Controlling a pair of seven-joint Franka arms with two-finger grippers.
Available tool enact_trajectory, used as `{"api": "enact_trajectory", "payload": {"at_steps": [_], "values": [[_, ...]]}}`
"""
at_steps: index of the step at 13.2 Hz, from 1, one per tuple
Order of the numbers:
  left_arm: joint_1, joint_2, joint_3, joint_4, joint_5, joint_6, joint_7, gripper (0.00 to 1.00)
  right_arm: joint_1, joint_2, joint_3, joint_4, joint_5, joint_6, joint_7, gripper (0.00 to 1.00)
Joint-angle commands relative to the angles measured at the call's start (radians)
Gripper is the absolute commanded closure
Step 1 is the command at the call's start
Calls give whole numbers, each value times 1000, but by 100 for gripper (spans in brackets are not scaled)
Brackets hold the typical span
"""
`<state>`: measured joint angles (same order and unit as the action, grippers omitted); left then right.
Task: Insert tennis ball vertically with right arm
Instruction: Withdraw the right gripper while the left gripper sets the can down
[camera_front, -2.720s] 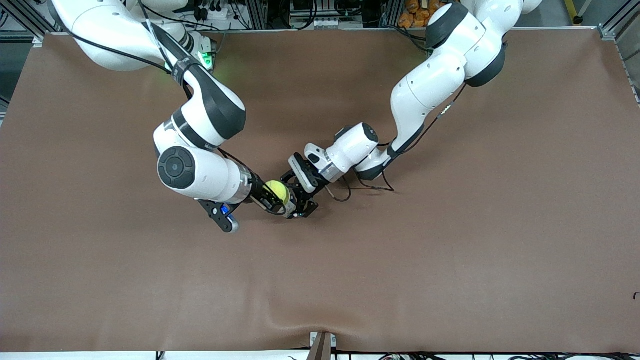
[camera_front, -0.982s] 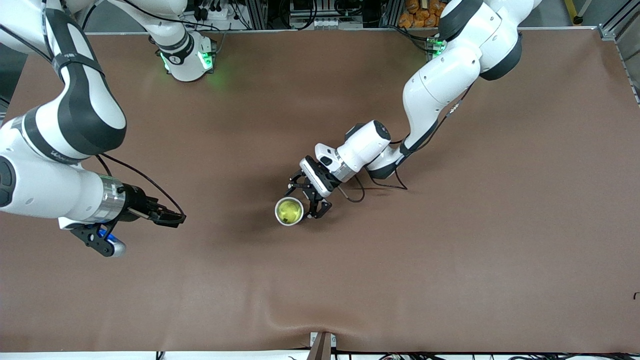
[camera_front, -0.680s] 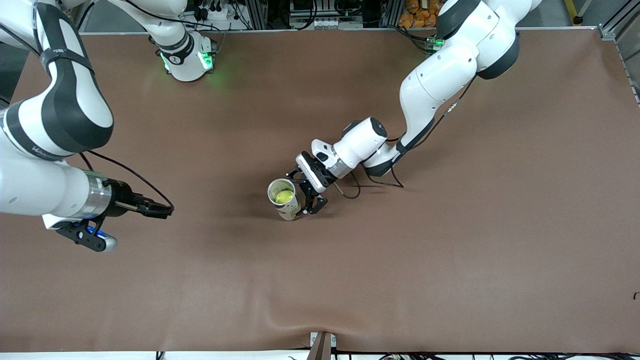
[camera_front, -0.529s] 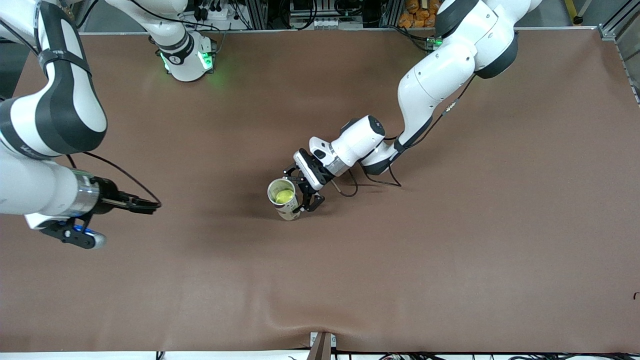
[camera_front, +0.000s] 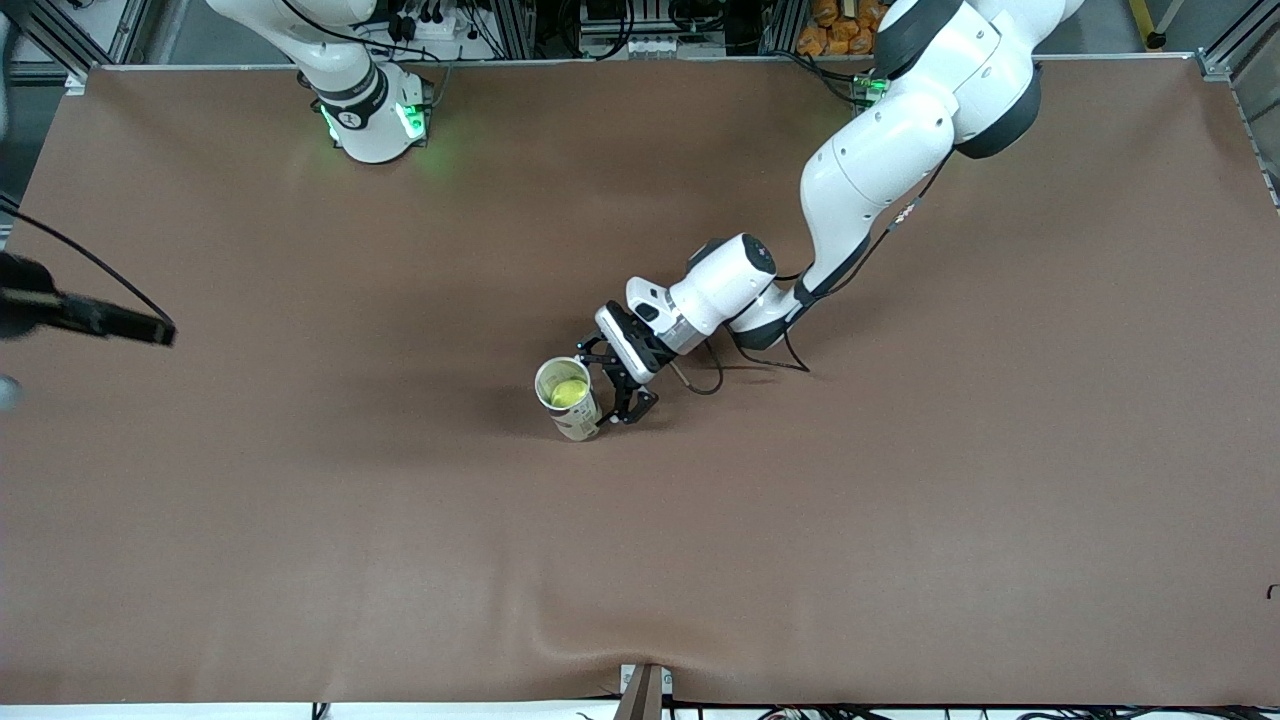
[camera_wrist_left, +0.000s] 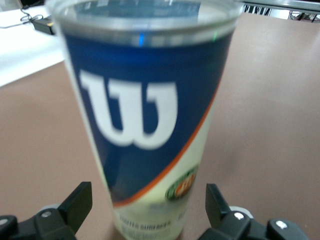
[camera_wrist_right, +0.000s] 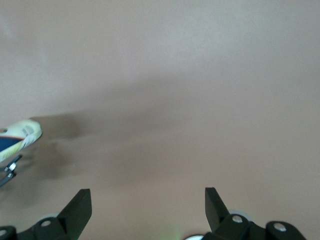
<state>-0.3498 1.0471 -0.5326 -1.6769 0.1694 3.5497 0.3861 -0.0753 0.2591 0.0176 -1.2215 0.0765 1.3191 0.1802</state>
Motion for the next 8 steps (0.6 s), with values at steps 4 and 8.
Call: {"api": "enact_trajectory", "payload": {"at_steps": [4,8], "values": [[130,-185,2,-274,12,-47,-32,0,-3,-317,36,-376,-38,86,-18,0],[233,-324,-1,-284,10,-363,-79,0,-18,-324,54,-389,-49,101,-62,0]]}}
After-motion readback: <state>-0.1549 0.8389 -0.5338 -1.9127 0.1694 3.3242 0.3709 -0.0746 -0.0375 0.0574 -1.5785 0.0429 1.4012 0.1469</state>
